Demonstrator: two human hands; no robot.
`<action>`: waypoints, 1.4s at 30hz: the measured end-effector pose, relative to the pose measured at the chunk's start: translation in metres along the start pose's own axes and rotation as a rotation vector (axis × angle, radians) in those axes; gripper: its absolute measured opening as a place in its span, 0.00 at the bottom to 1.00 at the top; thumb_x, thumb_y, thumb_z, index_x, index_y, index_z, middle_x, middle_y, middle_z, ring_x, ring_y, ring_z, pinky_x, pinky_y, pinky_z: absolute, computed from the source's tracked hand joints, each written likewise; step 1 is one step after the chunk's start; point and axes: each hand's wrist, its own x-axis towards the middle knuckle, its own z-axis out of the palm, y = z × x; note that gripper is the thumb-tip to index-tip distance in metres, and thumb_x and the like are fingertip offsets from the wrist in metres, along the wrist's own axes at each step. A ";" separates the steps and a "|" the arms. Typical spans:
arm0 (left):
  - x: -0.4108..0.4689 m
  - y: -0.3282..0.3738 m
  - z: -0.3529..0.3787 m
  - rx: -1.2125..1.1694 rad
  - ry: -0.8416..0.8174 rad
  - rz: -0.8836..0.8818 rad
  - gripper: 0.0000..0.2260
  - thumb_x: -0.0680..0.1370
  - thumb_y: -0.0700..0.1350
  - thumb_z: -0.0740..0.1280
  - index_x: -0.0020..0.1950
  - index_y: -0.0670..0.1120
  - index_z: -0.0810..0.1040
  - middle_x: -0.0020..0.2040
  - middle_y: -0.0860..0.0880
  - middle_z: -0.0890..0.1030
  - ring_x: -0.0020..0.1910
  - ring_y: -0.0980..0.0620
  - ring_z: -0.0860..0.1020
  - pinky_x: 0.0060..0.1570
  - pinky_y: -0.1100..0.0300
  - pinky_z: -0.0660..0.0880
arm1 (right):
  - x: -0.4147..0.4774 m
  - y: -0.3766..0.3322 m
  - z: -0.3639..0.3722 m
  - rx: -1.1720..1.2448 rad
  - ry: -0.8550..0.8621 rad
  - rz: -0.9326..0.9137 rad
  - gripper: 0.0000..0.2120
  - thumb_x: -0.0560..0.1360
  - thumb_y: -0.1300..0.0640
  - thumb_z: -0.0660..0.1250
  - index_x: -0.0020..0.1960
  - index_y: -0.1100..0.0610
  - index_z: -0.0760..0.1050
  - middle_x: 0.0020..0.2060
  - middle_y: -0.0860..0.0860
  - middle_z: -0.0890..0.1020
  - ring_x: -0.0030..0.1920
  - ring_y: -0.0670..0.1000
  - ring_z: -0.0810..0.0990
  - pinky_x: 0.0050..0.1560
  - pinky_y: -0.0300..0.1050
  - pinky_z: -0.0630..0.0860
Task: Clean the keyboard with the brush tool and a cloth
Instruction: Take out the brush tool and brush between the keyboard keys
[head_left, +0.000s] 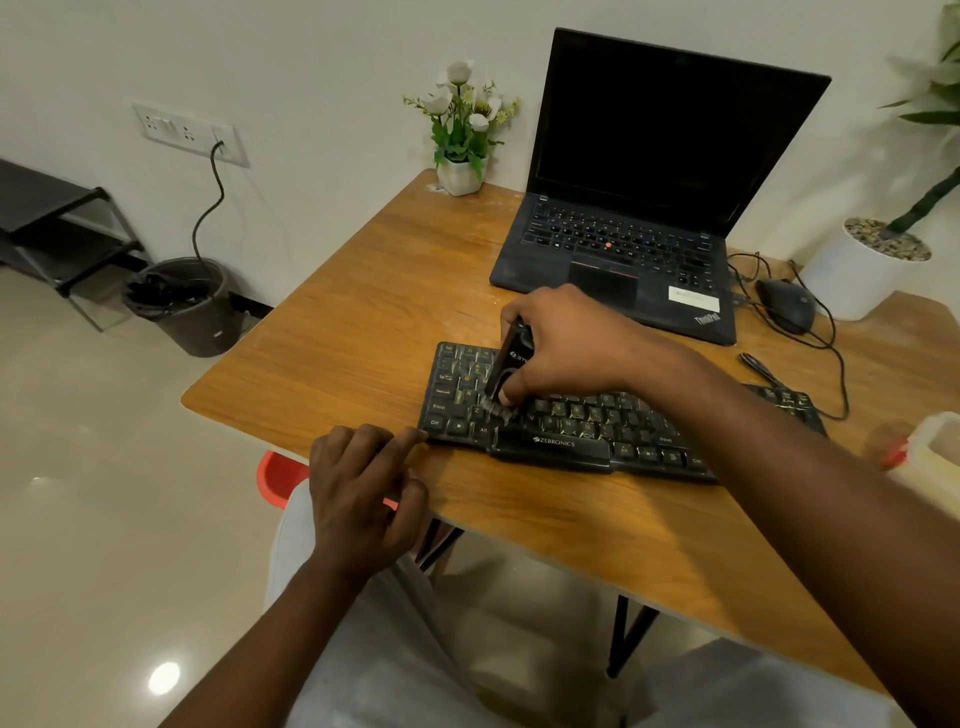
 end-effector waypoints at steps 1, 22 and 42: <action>0.000 0.000 0.000 0.001 0.003 -0.001 0.15 0.75 0.44 0.65 0.55 0.39 0.87 0.43 0.44 0.80 0.41 0.42 0.75 0.43 0.46 0.67 | -0.002 0.000 -0.003 0.028 -0.066 0.002 0.18 0.67 0.50 0.85 0.48 0.52 0.79 0.43 0.50 0.85 0.43 0.51 0.85 0.41 0.54 0.85; 0.000 -0.001 0.002 -0.013 0.003 -0.002 0.15 0.75 0.44 0.65 0.56 0.39 0.86 0.43 0.44 0.80 0.41 0.42 0.75 0.43 0.45 0.67 | 0.001 0.013 -0.010 0.093 -0.192 -0.100 0.19 0.67 0.54 0.86 0.52 0.52 0.81 0.46 0.48 0.87 0.45 0.49 0.87 0.44 0.50 0.86; 0.001 0.002 0.001 -0.020 0.008 -0.013 0.16 0.75 0.45 0.64 0.54 0.38 0.87 0.43 0.44 0.80 0.41 0.43 0.75 0.43 0.46 0.67 | 0.029 -0.025 0.003 0.025 -0.082 -0.183 0.19 0.67 0.52 0.85 0.52 0.55 0.81 0.45 0.50 0.85 0.45 0.51 0.84 0.45 0.58 0.84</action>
